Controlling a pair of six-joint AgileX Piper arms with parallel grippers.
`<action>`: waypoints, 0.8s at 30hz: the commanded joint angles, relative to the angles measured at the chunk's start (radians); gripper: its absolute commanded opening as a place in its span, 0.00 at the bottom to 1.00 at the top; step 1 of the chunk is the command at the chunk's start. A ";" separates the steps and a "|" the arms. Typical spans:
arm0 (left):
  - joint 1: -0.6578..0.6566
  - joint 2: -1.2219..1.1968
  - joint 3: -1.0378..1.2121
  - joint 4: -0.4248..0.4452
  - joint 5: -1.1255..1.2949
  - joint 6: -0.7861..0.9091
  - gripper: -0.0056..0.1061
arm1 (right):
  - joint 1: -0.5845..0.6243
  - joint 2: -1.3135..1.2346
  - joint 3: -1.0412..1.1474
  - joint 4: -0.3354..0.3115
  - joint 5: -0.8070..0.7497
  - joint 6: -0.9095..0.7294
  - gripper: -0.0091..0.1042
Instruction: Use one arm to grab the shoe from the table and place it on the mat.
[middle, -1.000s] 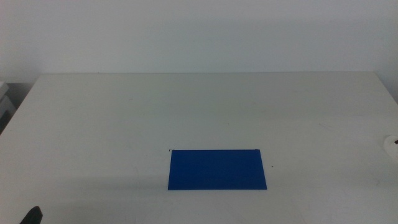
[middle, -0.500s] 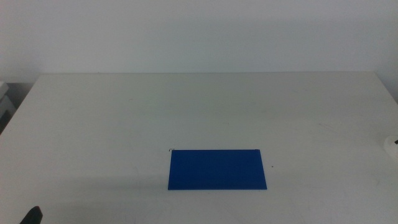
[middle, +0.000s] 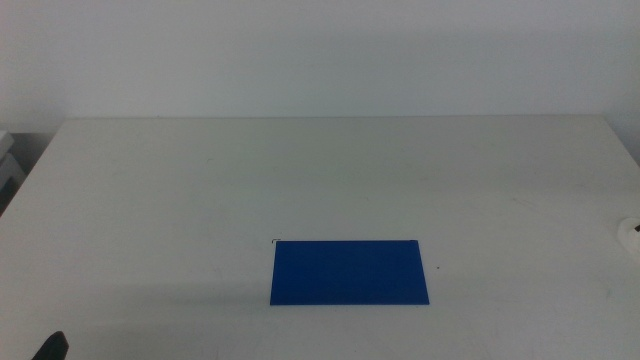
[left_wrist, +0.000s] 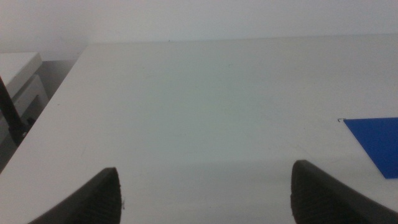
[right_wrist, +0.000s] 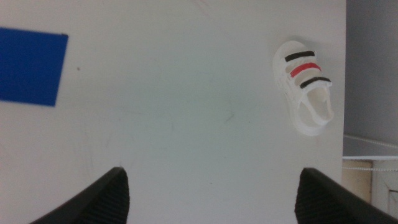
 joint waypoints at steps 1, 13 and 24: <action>-0.005 -0.014 0.007 -0.008 -0.080 -0.005 0.89 | -0.047 0.048 -0.066 0.022 -0.010 -0.104 0.80; -0.005 -0.014 0.007 -0.008 -0.080 -0.005 0.89 | -0.313 0.324 -0.076 0.129 -0.110 -0.643 0.80; -0.005 -0.014 0.007 -0.008 -0.080 -0.005 0.89 | -0.393 0.545 -0.102 0.161 -0.225 -0.649 0.80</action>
